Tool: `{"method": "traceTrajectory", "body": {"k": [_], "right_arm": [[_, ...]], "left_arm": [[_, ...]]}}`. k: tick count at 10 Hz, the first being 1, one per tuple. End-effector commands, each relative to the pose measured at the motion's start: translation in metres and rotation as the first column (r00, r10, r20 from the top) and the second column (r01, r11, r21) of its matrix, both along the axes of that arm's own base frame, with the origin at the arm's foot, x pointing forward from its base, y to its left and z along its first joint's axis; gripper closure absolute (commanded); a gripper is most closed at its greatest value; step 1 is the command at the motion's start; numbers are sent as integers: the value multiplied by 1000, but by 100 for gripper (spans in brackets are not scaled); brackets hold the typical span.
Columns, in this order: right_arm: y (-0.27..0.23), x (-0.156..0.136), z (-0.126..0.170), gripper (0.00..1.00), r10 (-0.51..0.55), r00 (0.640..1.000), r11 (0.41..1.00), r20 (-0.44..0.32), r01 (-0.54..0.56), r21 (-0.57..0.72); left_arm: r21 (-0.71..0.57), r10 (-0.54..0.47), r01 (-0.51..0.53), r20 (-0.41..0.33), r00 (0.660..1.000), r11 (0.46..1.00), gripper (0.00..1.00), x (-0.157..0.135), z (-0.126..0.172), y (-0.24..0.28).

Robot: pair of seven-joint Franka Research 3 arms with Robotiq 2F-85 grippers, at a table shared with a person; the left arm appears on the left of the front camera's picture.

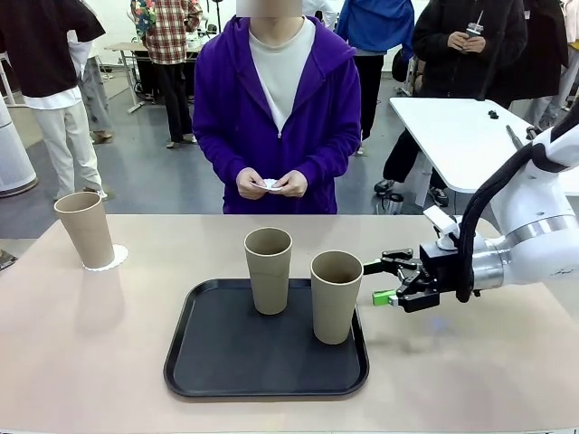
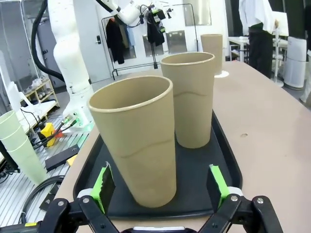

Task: Place coasters on the table and set cups on them.
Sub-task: Take one Reusable plastic cup from the Flat Tray and place it on a coaster set by the human.

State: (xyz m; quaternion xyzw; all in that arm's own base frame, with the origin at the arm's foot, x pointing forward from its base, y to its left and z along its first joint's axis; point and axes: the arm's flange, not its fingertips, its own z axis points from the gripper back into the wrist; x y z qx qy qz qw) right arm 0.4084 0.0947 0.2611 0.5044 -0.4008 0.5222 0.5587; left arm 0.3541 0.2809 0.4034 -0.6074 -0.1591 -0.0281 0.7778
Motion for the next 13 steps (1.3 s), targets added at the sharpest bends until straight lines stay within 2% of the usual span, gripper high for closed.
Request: {"method": "traceTrajectory", "body": {"k": [1,7,13], "right_arm": [[10,7,-13,0,6,1000,999,0,-6,40],[31,2,-30,0,89,996,995,-1,-89,38],[58,0,-35,0,157,988,987,-11,-157,37]], "left_arm": [[-1,-3,3,8,1000,1000,0,-3,1,1],[-1,-3,3,8,1000,1000,0,-3,1,1],[-1,-3,3,8,1000,1000,0,-3,1,1]]}}
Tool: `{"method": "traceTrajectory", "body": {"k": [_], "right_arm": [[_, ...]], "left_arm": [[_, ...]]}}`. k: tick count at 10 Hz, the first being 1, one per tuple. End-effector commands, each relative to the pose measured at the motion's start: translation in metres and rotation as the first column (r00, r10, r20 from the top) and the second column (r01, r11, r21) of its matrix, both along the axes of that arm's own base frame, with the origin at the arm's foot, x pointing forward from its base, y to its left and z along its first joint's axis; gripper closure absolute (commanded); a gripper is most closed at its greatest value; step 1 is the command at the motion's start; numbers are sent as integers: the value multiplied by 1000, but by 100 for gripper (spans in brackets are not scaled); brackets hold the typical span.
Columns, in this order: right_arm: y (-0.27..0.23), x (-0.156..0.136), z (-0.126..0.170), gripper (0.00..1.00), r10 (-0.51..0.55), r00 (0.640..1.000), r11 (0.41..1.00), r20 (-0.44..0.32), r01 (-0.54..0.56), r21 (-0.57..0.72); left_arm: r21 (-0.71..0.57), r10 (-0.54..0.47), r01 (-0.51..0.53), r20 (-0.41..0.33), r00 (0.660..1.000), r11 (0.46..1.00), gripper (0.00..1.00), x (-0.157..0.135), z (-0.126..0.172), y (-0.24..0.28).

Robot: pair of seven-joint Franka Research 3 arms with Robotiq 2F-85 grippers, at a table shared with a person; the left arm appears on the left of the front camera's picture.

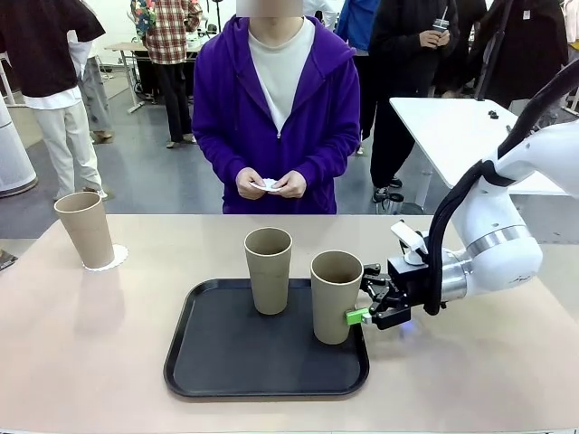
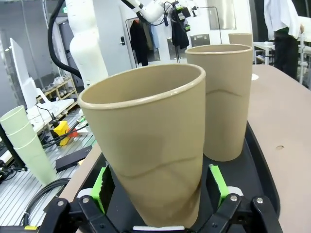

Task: Place coasters on the table and set cups on them.
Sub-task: Take one Reusable plastic cup from the Flat Tray and place it on a coaster set by the human.

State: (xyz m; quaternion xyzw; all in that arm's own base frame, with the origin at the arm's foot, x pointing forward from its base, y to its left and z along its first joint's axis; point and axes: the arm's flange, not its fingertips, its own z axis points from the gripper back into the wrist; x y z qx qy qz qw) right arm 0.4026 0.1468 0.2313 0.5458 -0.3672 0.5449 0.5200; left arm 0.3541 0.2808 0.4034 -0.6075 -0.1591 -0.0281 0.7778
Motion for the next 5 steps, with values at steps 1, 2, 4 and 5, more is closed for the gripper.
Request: {"method": "traceTrajectory", "body": {"k": [1,2,4,5], "right_arm": [[10,5,-7,0,39,999,999,4,-39,7],[14,3,-8,0,56,998,998,-4,-56,6],[22,2,-9,0,74,997,997,24,-75,13],[20,3,-10,9,65,997,998,32,-66,20]], "left_arm": [[-1,-3,3,8,1000,1000,0,-3,1,1],[-1,-3,3,8,1000,1000,0,-3,1,1],[-1,-3,3,8,1000,1000,0,-3,1,1],[-1,-3,3,8,1000,1000,0,-3,1,1]]}}
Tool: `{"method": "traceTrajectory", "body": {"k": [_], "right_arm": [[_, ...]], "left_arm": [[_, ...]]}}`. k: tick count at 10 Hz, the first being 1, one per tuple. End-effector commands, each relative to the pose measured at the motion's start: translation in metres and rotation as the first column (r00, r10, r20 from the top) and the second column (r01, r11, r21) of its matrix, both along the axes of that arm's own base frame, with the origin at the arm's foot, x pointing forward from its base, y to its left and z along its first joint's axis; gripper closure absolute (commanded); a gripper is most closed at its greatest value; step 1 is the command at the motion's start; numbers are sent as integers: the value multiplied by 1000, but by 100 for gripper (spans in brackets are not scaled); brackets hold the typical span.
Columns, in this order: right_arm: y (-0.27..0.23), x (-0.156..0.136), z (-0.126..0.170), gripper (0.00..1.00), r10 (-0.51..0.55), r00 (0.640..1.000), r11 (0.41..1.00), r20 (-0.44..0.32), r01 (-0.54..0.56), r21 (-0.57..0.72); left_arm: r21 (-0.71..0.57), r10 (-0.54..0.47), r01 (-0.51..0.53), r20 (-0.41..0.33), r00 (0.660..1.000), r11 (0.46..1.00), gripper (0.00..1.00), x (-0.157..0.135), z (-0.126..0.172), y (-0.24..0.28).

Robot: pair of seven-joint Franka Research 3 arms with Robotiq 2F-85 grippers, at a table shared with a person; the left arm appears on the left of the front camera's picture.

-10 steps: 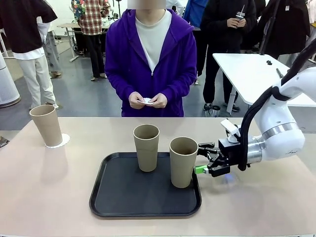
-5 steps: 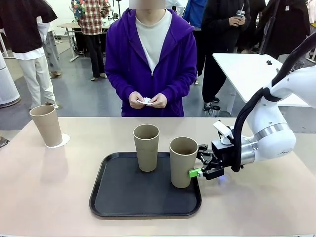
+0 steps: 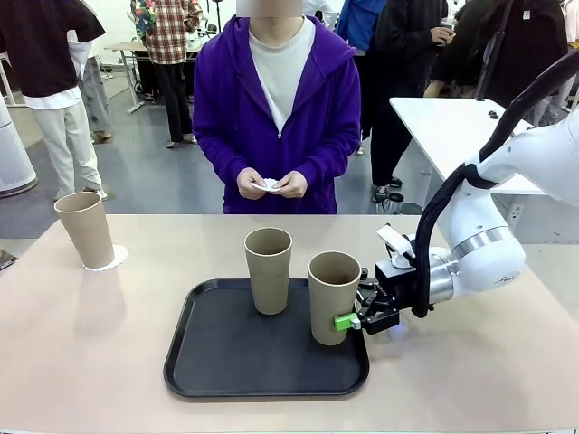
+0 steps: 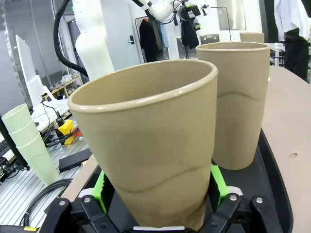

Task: Place coasters on the table and set cups on them.
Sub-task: Take one Reusable plastic cup from the Flat Tray and place it on a coaster set by the human.

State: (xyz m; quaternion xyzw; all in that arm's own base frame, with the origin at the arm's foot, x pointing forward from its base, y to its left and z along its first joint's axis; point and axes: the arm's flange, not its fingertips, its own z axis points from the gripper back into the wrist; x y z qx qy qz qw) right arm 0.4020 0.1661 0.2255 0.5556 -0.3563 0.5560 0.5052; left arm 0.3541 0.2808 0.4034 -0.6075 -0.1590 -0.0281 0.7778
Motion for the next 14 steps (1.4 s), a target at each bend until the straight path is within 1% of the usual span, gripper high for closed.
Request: {"method": "traceTrajectory", "body": {"k": [1,2,3,4,5,6,7,8,9,10,11,12,13,14], "right_arm": [[-1,4,-4,56,12,999,1000,31,-11,-4],[-4,4,-2,67,-2,999,1000,35,2,-3],[-7,3,1,100,-14,999,1000,39,14,-1],[-10,2,3,100,-23,999,1000,43,23,-3],[-14,-3,12,100,-72,997,997,22,72,13],[-20,-12,39,100,-116,993,993,-33,116,0],[-28,-22,83,100,-133,989,991,-67,131,-33],[-34,-24,127,100,-154,986,988,-66,151,-45],[-37,-26,169,100,-157,984,987,-83,153,-51],[-37,-28,204,100,-164,983,985,-84,159,-59],[-32,-32,233,100,-171,982,984,-75,166,-71],[-27,-34,252,100,-179,983,983,-52,176,-60],[-23,-34,265,100,-187,982,982,-39,185,-47],[-23,-34,270,100,-176,984,984,-27,174,-45]], "left_arm": [[-1,-3,3,8,1000,1000,0,-3,1,1],[-1,-3,3,8,1000,1000,0,-3,1,1],[-1,-3,3,8,1000,1000,0,-3,1,1],[-1,-3,3,8,1000,1000,0,-3,1,1],[-1,-3,3,8,1000,1000,0,-3,1,1],[-1,-3,3,8,1000,1000,0,-3,1,1],[-1,-3,3,8,1000,1000,0,-3,1,1],[-1,-3,3,8,1000,1000,0,-3,1,1],[-1,-3,3,8,1000,1000,0,-3,1,1],[-1,-3,3,8,1000,1000,0,-3,1,1],[-1,-3,3,8,1000,1000,0,-3,1,1],[-1,-3,3,8,1000,1000,0,-3,1,1],[-1,-3,3,8,1000,1000,0,-3,1,1],[-1,-3,3,8,1000,1000,0,-3,1,1]]}}
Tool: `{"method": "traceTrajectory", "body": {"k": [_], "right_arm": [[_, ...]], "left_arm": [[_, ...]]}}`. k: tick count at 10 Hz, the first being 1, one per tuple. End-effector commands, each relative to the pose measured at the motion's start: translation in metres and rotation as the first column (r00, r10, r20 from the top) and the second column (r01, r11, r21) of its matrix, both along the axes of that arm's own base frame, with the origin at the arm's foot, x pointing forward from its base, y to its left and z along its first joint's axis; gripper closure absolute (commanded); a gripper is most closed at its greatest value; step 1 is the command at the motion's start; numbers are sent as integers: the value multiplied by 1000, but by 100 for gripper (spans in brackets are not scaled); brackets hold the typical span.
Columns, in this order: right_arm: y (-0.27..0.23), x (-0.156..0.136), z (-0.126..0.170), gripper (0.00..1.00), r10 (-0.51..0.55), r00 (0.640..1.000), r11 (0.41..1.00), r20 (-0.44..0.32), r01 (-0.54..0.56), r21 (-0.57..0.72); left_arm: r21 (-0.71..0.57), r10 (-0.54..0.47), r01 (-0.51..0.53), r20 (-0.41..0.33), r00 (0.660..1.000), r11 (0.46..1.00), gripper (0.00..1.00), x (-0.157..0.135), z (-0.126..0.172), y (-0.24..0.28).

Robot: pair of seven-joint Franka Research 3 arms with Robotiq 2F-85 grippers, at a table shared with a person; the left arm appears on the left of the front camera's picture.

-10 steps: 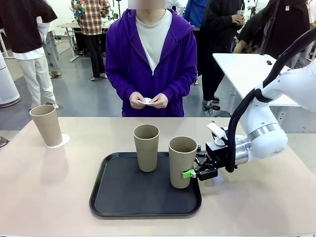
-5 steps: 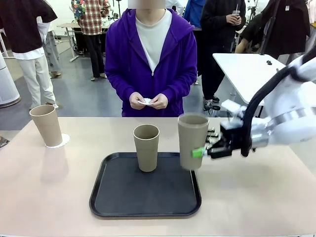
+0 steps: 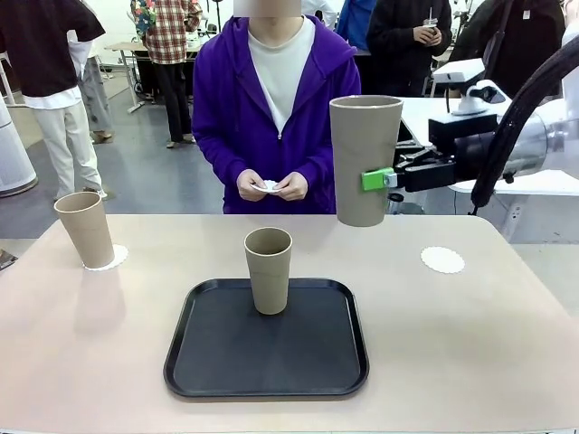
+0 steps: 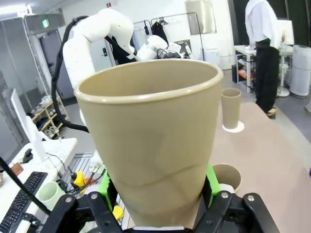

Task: Place coasters on the table and set cups on them.
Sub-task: Take one Reusable plastic cup from the Flat Tray and place it on a coaster set by the human.

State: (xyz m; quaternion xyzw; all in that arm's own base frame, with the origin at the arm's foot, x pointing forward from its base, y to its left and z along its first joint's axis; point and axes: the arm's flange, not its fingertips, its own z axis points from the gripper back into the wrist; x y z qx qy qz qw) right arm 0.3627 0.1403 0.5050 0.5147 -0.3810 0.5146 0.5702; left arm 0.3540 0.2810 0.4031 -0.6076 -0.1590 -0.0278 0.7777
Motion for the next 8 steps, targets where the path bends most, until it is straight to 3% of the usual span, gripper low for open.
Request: {"method": "traceTrajectory", "body": {"k": [1,4,5,7,8], "right_arm": [[-3,1,-9,100,-5,1000,1000,-16,6,3],[-3,1,-9,100,-5,1000,1000,-16,6,3],[-3,2,-5,16,-9,1000,1000,-11,9,-2],[-56,59,-10,16,-143,988,989,53,142,36],[-99,87,-9,16,-254,963,967,87,253,28]], "left_arm": [[0,-3,3,9,1000,1000,0,-3,1,1],[0,-3,3,9,1000,1000,0,-3,1,1],[0,-3,3,9,1000,1000,0,-3,1,1],[0,-3,3,9,1000,1000,0,-3,1,1],[0,-3,3,9,1000,1000,0,-3,1,1]]}}
